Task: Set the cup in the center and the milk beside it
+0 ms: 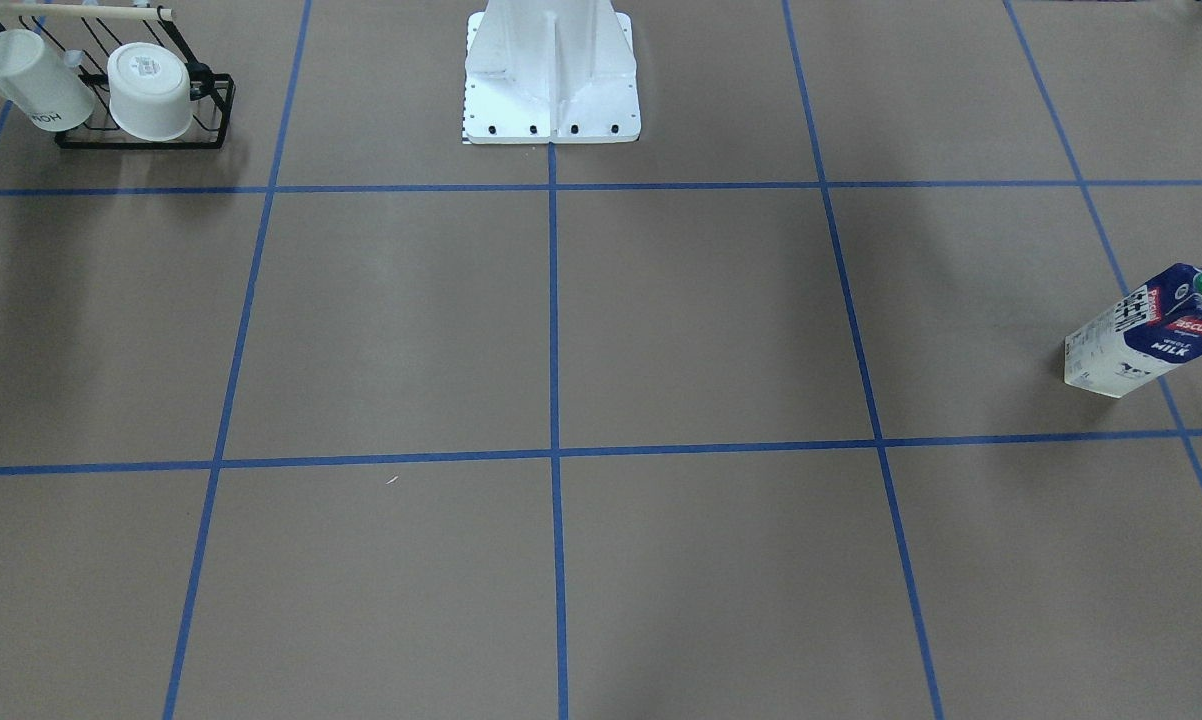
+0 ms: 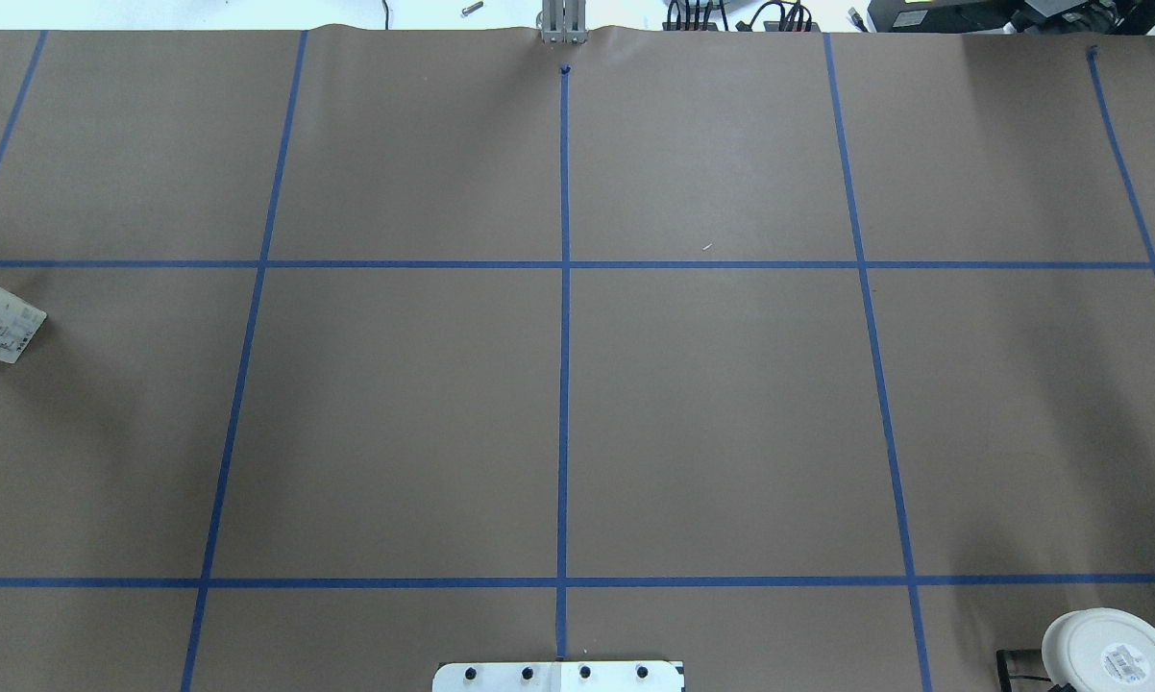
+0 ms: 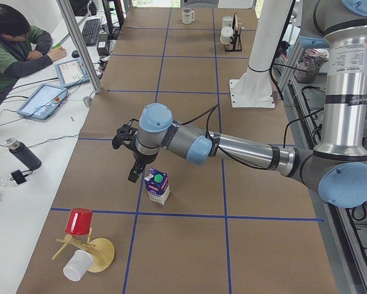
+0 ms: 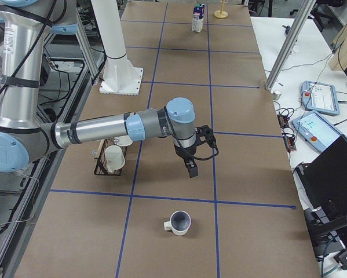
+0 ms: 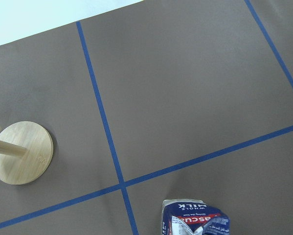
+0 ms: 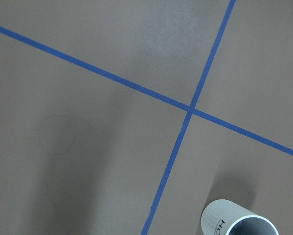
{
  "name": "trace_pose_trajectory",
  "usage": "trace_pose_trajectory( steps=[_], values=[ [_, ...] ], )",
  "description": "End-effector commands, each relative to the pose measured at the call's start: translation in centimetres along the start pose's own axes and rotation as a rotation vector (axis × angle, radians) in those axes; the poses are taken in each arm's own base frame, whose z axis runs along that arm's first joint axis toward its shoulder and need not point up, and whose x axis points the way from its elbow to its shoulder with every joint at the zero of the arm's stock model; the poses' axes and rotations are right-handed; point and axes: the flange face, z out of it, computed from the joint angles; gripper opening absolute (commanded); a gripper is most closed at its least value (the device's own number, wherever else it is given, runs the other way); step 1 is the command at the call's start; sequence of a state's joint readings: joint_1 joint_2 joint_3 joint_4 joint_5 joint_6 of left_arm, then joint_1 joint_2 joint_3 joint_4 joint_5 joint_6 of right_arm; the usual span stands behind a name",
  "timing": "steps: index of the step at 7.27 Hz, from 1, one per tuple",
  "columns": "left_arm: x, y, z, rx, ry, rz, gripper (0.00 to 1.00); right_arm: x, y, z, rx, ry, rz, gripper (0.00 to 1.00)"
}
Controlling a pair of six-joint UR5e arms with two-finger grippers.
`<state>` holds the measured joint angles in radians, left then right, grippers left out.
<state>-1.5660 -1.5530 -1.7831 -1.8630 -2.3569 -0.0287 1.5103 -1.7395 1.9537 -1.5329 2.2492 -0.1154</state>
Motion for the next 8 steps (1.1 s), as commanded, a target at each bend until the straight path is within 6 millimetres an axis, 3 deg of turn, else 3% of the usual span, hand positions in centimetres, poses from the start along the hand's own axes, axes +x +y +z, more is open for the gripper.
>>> trace_pose_trajectory(
  steps=[1,3,4,5,8],
  values=[
    [0.2,0.4,-0.2,0.017,0.003,0.010,0.98,0.4,0.6,0.7,0.011,0.000,0.114,1.00],
    [0.1,0.8,-0.1,0.014,0.004,0.010,0.98,2.9,2.6,4.2,-0.010,0.005,0.132,0.99],
    [0.1,0.8,-0.1,0.014,0.003,0.007,0.98,5.0,3.6,7.0,0.013,0.007,0.127,0.99],
    [0.0,0.8,0.0,0.015,0.003,0.008,0.98,5.1,3.8,7.8,0.046,0.004,0.180,0.98],
    [-0.1,1.1,0.0,0.012,0.003,0.005,0.98,4.3,9.5,10.7,0.037,0.007,0.261,0.93]
  ],
)
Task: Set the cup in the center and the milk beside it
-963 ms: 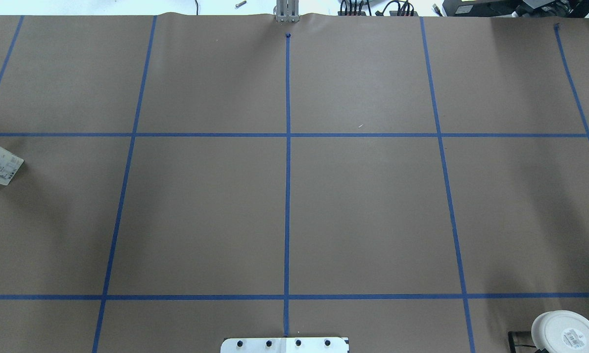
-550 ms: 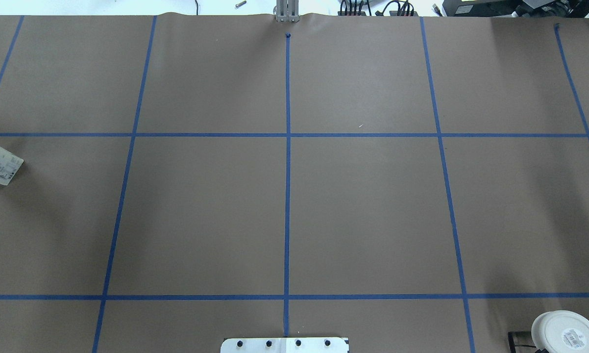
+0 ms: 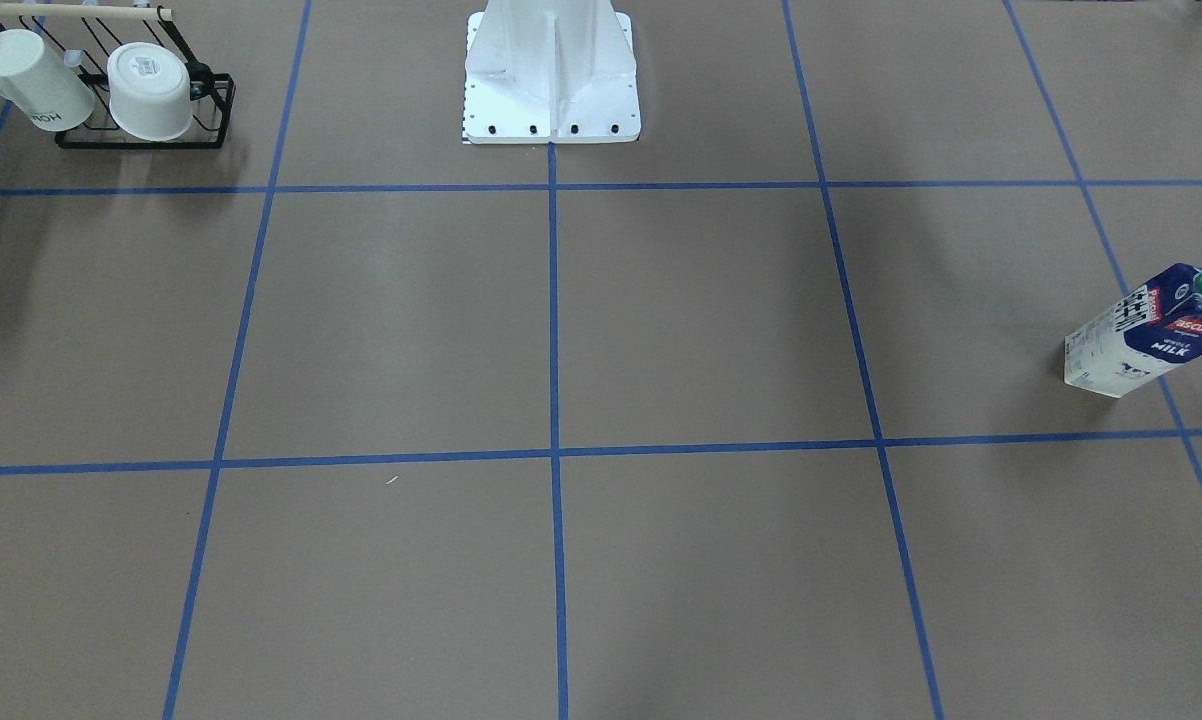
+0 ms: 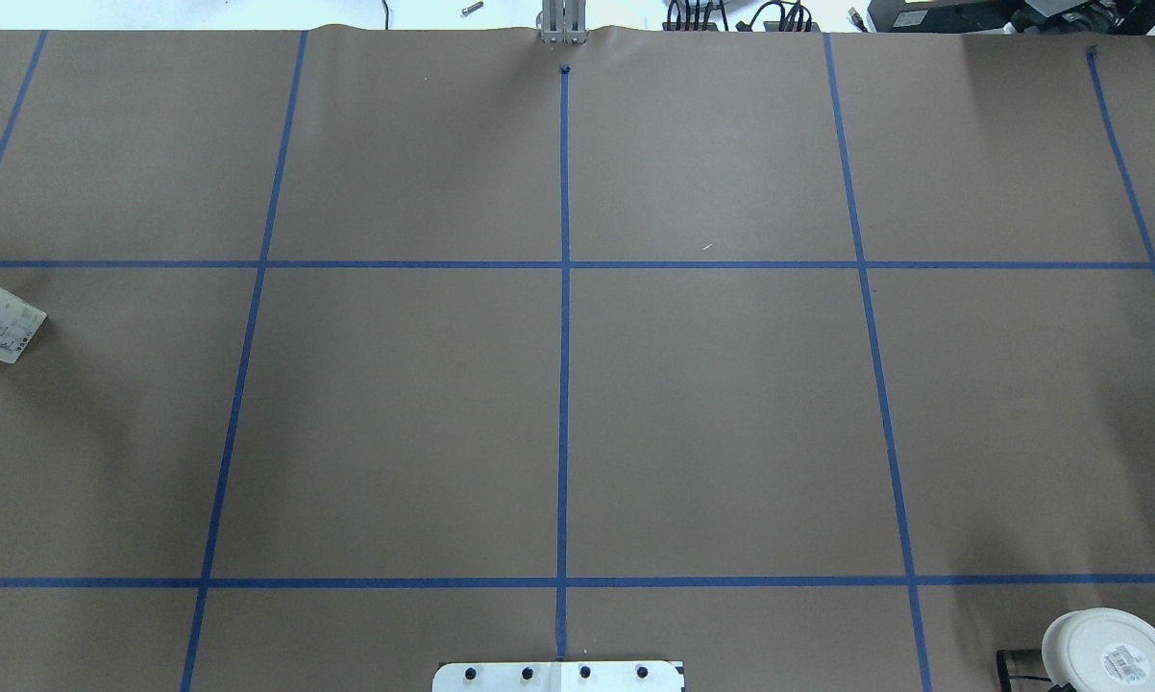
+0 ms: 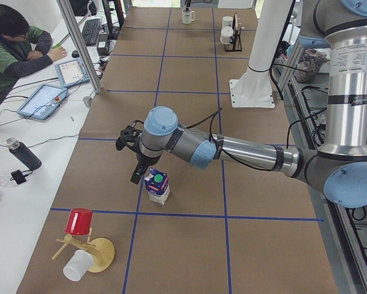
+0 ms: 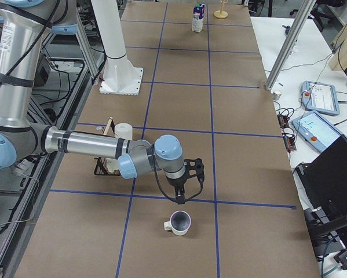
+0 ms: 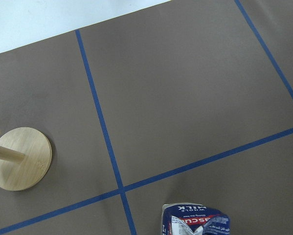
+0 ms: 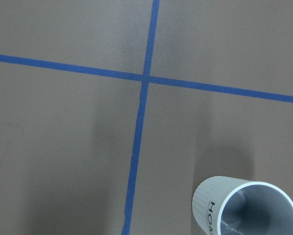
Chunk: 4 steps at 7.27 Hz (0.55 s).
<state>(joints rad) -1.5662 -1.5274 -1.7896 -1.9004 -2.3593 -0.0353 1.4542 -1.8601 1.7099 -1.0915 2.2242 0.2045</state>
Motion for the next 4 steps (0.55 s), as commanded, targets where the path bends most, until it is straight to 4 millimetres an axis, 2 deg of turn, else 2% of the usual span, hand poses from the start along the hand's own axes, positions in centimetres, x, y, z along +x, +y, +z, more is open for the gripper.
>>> trace_pose_trajectory(
  steps=[1,3,4],
  values=[
    [0.0,0.0,0.0,0.001,0.000,0.001,0.98,1.0,2.7,2.2,0.012,0.041,0.009,0.89],
    [-0.1,0.1,0.1,-0.001,0.000,0.000,0.98,0.8,2.4,3.5,0.019,0.102,-0.076,0.66],
    [-0.1,0.1,0.1,-0.001,0.000,0.002,0.98,1.4,2.4,4.2,0.005,0.113,-0.148,0.61]
  ],
)
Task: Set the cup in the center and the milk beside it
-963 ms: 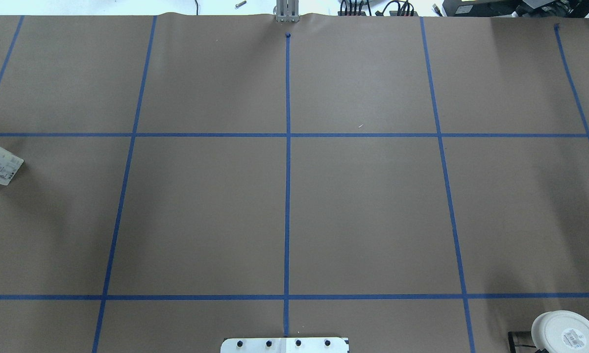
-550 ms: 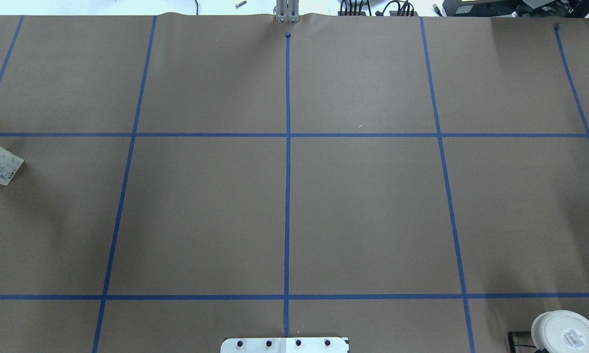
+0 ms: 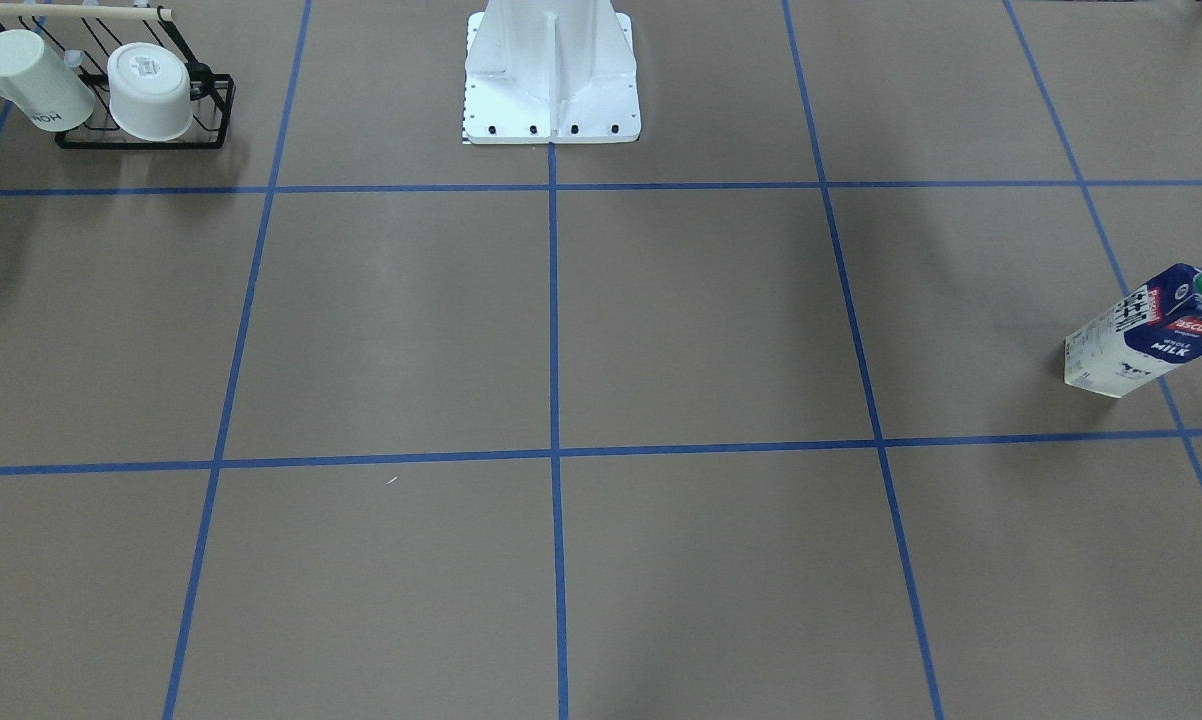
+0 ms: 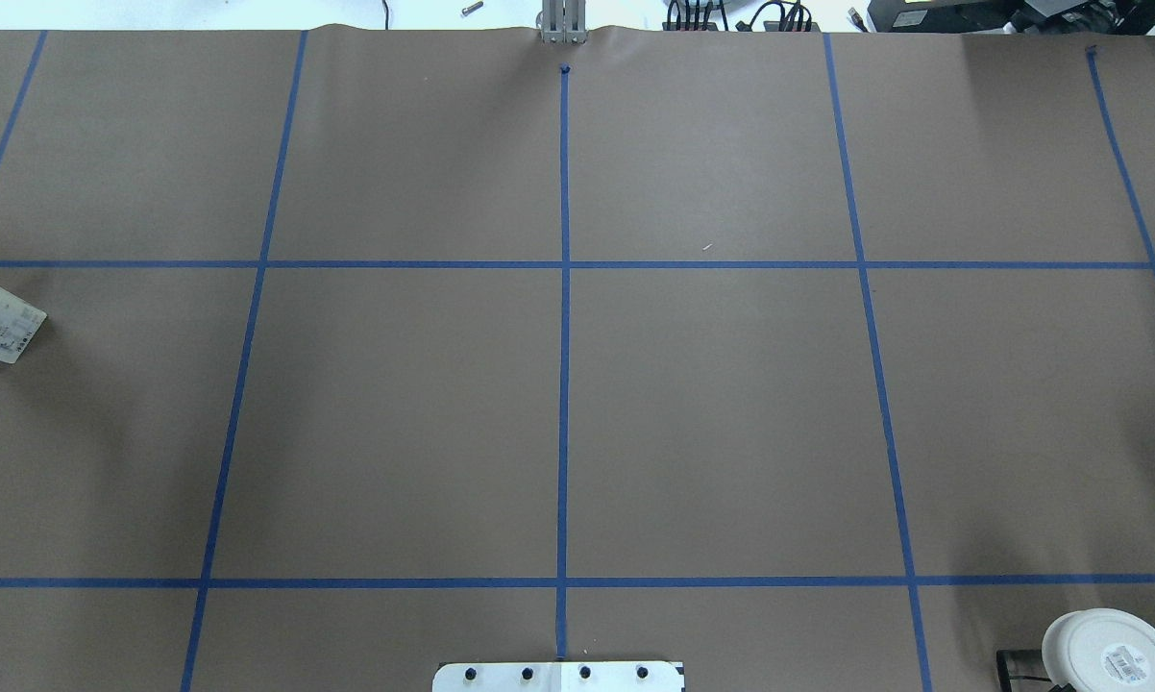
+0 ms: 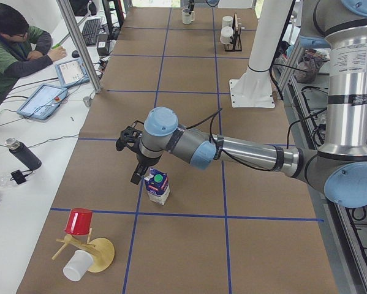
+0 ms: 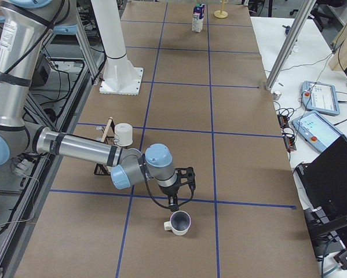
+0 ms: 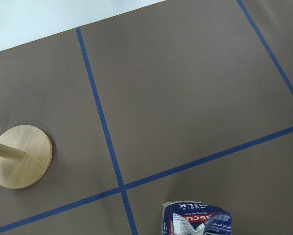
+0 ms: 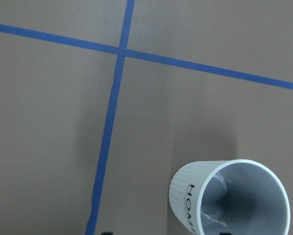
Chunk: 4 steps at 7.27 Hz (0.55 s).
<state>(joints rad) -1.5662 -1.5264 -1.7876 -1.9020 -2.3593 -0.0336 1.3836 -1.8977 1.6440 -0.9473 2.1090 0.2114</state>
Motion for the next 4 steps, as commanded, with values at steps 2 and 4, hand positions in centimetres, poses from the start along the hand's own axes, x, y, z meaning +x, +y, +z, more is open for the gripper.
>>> trace_pose_trajectory(
  steps=[2,4],
  values=[
    [-0.4,1.2,0.4,0.008,0.000,0.007,0.98,1.0,-1.1,2.3,-0.017,0.029,-0.163,0.53],
    [-0.4,1.2,0.4,0.010,0.000,0.007,0.98,1.8,-1.6,3.5,-0.029,0.050,-0.190,0.53]
  ],
)
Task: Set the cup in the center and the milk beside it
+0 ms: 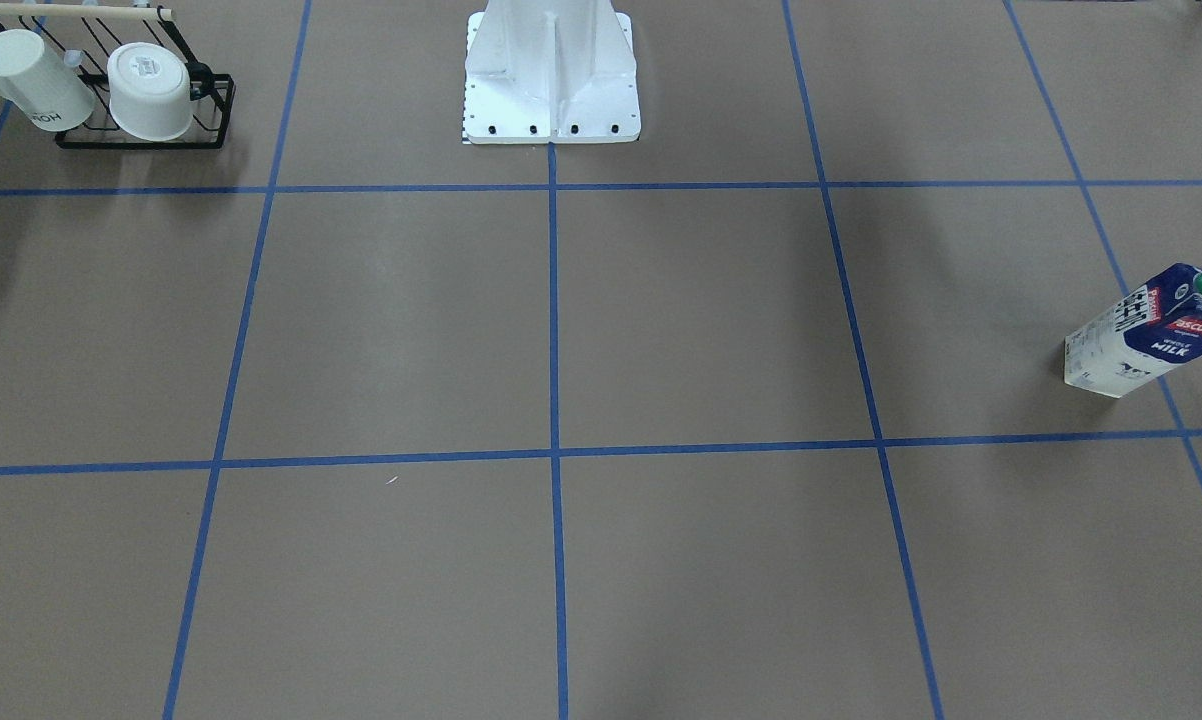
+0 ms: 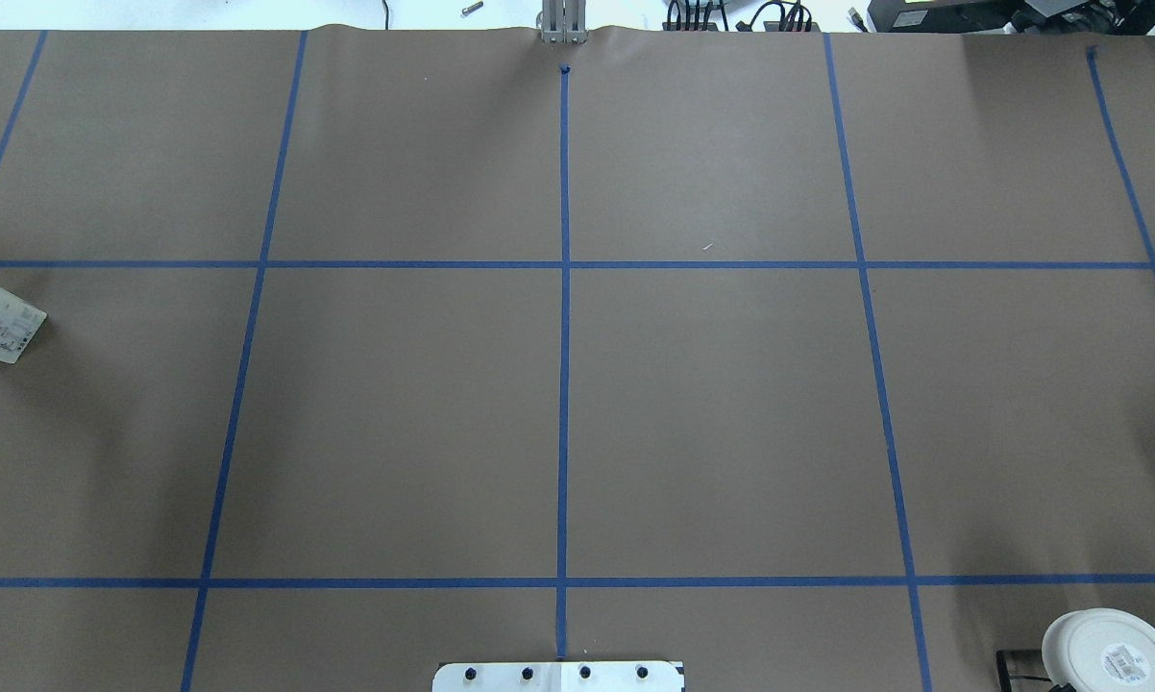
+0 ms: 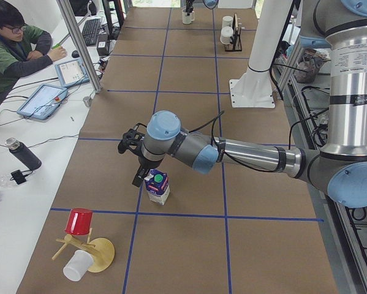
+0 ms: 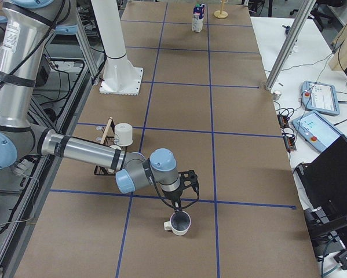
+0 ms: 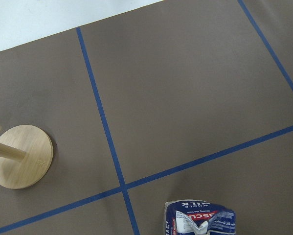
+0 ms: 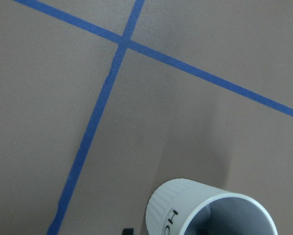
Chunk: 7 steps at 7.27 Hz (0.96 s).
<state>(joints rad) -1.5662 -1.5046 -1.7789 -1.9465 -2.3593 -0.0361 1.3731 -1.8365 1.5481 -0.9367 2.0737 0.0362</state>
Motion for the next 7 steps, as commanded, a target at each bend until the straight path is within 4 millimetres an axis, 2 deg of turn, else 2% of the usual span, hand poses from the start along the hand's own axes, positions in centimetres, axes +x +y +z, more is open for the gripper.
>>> trace_pose_trajectory(
  steps=[1,2,3,4,5,7],
  values=[
    [0.0,0.1,0.0,0.001,0.000,0.000,0.98,0.7,-0.1,1.0,-0.012,0.018,-0.026,0.51],
    [-0.1,0.2,0.1,0.000,0.000,-0.001,0.98,0.7,-0.2,0.9,-0.011,0.020,-0.029,0.33],
    [0.0,0.1,0.0,0.001,0.000,0.000,0.98,0.9,0.0,1.2,-0.018,0.020,-0.025,0.10],
    [-0.1,0.2,0.1,0.000,0.000,-0.001,0.98,0.9,-0.2,1.2,-0.016,0.020,-0.024,0.00],
    [0.0,0.1,0.0,0.001,0.000,0.000,0.98,0.9,-0.1,1.3,-0.018,0.018,-0.022,0.00],
    [0.0,0.1,0.0,0.001,0.000,0.000,0.98,0.0,-1.6,-0.3,0.021,0.002,-0.034,0.00]
  ],
)
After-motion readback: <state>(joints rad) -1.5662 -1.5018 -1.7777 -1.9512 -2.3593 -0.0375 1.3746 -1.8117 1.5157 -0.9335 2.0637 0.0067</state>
